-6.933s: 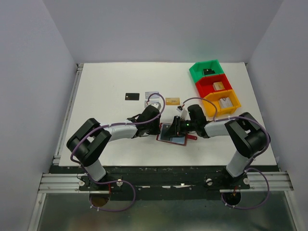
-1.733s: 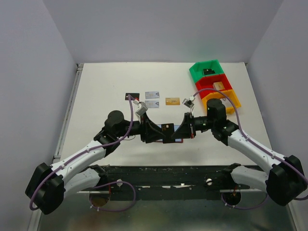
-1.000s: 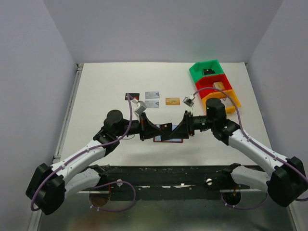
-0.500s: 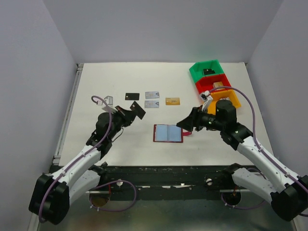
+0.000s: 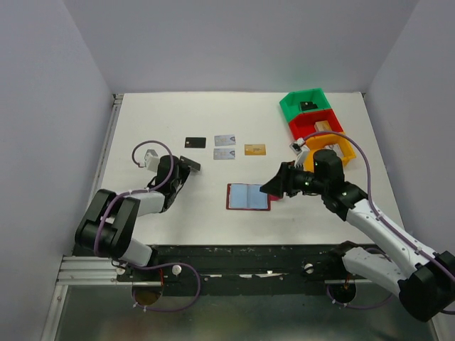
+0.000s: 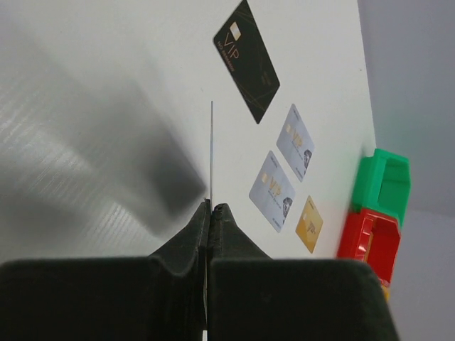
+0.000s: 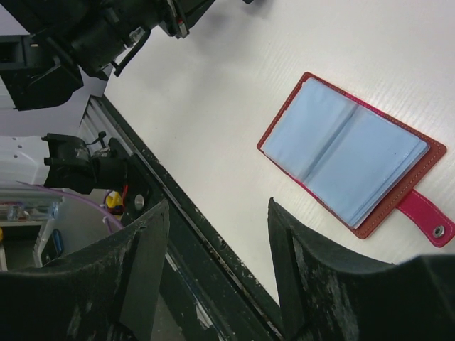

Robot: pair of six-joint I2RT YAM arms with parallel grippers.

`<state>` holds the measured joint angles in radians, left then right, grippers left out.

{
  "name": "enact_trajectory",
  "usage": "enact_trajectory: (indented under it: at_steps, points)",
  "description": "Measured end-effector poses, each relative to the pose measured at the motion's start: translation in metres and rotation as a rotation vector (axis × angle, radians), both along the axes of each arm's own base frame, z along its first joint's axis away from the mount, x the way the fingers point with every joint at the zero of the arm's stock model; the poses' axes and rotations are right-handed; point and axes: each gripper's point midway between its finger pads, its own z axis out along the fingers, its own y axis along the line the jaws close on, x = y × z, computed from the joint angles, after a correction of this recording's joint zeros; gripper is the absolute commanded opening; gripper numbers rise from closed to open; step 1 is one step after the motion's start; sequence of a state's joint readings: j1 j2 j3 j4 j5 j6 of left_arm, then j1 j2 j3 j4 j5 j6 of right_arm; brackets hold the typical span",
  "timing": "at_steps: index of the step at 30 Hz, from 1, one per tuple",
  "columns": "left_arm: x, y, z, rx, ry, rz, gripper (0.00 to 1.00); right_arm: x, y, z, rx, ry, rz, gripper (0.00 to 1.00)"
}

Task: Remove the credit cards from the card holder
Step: Place the credit card at the center of the board, then reset both arms

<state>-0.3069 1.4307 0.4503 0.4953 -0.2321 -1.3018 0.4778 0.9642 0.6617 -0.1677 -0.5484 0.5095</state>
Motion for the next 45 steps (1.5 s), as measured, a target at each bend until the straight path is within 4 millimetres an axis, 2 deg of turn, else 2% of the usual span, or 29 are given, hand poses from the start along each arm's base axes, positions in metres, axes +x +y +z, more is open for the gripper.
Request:
enact_trajectory:
  at_steps: [5,13,16,20,25,29,33,40,43,45]
  points:
    - [0.012,-0.002,-0.019,-0.045,0.018,0.034,0.00,0.000,0.001,-0.007,-0.012,0.022,0.010,0.65]
    - [0.032,-0.003,-0.025,-0.127,-0.011,0.083,0.00,-0.001,0.003,-0.015,-0.021,0.055,0.023,0.65]
    - [0.038,-0.004,-0.026,-0.153,-0.015,0.097,0.09,0.000,0.003,-0.017,-0.025,0.059,0.024,0.65]
    - [0.042,-0.003,-0.030,-0.177,-0.010,0.116,0.12,0.000,0.003,-0.018,-0.029,0.058,0.026,0.65]
    - [0.046,0.000,-0.033,-0.196,-0.006,0.137,0.23,0.001,0.003,-0.022,-0.036,0.070,0.026,0.65]
    - [0.047,0.004,-0.041,-0.197,0.012,0.149,0.27,0.001,0.003,-0.024,-0.040,0.073,0.028,0.65]
    - [0.047,0.005,-0.046,-0.201,0.024,0.153,0.39,0.001,0.003,-0.025,-0.043,0.072,0.030,0.65]
    - [0.050,0.003,-0.036,-0.235,-0.007,0.136,0.65,0.001,0.003,-0.026,-0.047,0.065,0.034,0.65]
    - [0.045,0.002,-0.032,-0.236,-0.012,0.125,0.98,0.001,0.003,-0.026,-0.048,0.066,0.034,0.65]
    - [0.040,0.002,-0.023,-0.243,-0.027,0.115,0.99,0.001,0.003,-0.026,-0.048,0.066,0.034,0.65]
